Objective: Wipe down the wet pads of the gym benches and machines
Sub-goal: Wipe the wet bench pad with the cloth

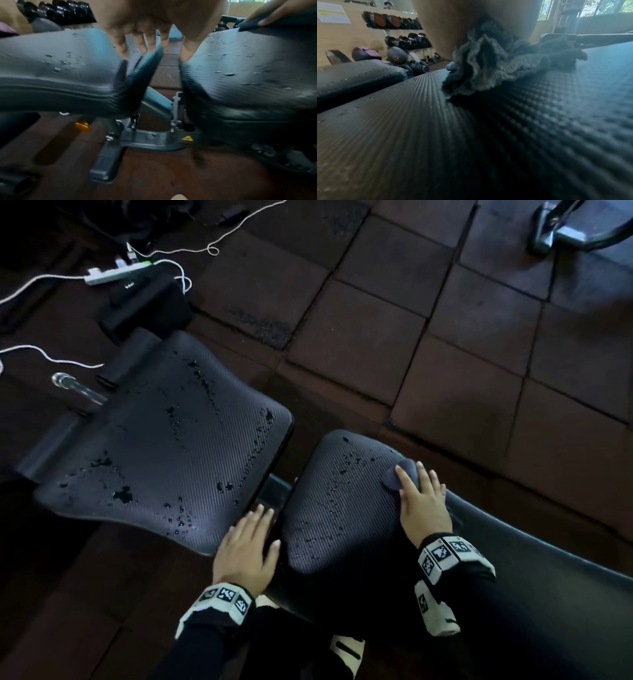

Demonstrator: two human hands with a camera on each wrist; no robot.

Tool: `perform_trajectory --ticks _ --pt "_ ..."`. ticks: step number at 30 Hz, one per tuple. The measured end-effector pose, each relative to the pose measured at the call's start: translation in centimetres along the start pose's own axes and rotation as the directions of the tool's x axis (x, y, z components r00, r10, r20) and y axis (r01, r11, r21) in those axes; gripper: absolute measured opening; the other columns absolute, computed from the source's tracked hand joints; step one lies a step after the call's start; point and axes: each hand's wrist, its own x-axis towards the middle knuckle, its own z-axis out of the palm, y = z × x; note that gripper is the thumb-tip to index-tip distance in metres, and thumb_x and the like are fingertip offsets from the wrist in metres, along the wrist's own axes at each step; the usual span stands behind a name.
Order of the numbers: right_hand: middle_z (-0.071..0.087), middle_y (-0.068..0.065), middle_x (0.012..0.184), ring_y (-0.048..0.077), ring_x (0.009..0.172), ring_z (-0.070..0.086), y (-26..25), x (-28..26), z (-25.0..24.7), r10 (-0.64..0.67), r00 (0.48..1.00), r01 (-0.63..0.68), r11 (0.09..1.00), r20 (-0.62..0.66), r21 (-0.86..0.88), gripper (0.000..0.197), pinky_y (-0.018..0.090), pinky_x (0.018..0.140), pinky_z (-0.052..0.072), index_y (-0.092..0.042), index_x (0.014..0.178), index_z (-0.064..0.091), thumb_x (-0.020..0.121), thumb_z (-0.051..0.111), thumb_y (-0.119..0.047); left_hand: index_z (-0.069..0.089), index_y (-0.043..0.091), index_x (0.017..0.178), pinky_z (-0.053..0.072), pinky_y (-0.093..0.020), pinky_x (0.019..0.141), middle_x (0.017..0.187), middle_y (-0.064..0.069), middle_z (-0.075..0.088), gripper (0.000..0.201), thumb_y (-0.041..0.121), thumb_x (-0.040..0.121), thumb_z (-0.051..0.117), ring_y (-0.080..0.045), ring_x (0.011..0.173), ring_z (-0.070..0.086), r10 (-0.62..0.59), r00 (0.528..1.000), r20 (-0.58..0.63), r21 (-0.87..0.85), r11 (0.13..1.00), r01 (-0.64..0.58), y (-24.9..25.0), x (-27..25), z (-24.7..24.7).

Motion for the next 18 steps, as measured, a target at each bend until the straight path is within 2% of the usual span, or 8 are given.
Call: perform_trajectory --ticks 1,3,4,6,8,14,18 --pt "0.01 0.009 0.157 0.032 0.143 0.006 -0.4 0.0 0.0 0.018 1.0 -0.018 1.0 0.001 0.001 0.05 0.044 0.116 0.002 -0.03 0.147 0.026 0.099 0.035 -0.017 0.036 0.025 0.145 0.022 -0.05 0.112 0.152 0.007 0.025 0.065 0.049 0.085 0.026 -0.02 0.139 0.034 0.0 1.0 0.004 0.08 0.997 0.0 -1.6 0.5 -1.1" --pt "0.009 0.008 0.157 0.033 0.143 0.006 -1.1 0.1 -0.1 0.054 0.998 -0.054 0.998 0.009 -0.01 0.052 0.044 0.115 0.004 -0.03 0.147 0.024 0.098 0.037 -0.016 0.035 0.03 0.145 0.021 -0.062 0.108 0.156 -0.001 0.025 0.064 0.049 0.084 0.033 -0.022 0.142 0.023 -0.034 0.999 0.013 0.167 0.985 0.031 -4.6 1.4 -3.1" --pt "0.008 0.008 0.157 0.033 0.143 0.005 -1.4 0.2 -0.1 0.071 0.997 -0.071 0.997 0.01 -0.009 0.053 0.044 0.115 0.004 -0.031 0.147 0.024 0.098 0.037 -0.016 0.024 0.037 0.148 0.018 -0.064 0.107 0.159 -0.002 0.014 0.065 0.054 0.086 0.033 -0.022 0.145 0.011 -0.073 0.997 0.019 0.169 0.983 0.069 -5.9 1.8 -4.1" --pt "0.009 0.009 0.157 0.034 0.143 0.006 -2.2 0.8 -0.1 0.098 0.995 -0.098 0.995 0.005 0.011 0.051 0.045 0.115 0.005 -0.03 0.147 0.025 0.099 0.036 -0.017 -0.008 0.053 0.144 0.01 -0.066 0.108 0.157 0.004 -0.022 0.069 0.07 0.088 0.03 -0.023 0.145 -0.017 -0.118 0.992 0.037 0.179 0.978 0.11 -8.1 2.7 -5.0" --pt "0.009 0.01 0.157 0.035 0.142 0.007 -3.0 1.8 0.0 0.119 0.993 -0.119 0.993 0.007 0.023 0.05 0.045 0.115 0.005 -0.029 0.147 0.026 0.099 0.035 -0.018 -0.025 0.058 0.134 0.006 -0.066 0.109 0.147 0.009 -0.041 0.074 0.077 0.084 0.026 -0.026 0.14 -0.03 -0.157 0.978 0.14 0.19 0.973 0.129 -9.1 3.1 -5.3" --pt "0.005 0.008 0.157 0.035 0.142 0.006 -7.5 6.1 0.3 0.095 0.992 -0.094 0.995 0.077 -0.013 0.05 0.045 0.115 0.006 -0.031 0.147 0.021 0.1 0.031 -0.02 -0.029 0.058 0.132 0.0 -0.069 0.108 0.141 0.011 -0.048 0.074 0.071 0.087 0.028 -0.027 0.136 -0.038 -0.174 0.968 0.18 0.181 0.973 0.141 -8.8 3.2 -4.9" --pt "0.002 0.008 0.158 0.038 0.142 0.003 -11.7 7.3 2.1 -0.136 0.982 0.151 0.983 0.132 -0.106 0.055 0.047 0.114 0.006 -0.031 0.147 0.021 0.097 0.035 -0.015 -0.03 0.058 0.131 -0.001 -0.069 0.107 0.141 0.011 -0.05 0.074 0.071 0.088 0.029 -0.026 0.134 -0.04 -0.175 0.969 0.175 0.183 0.973 0.143 -8.9 3.3 -4.8"
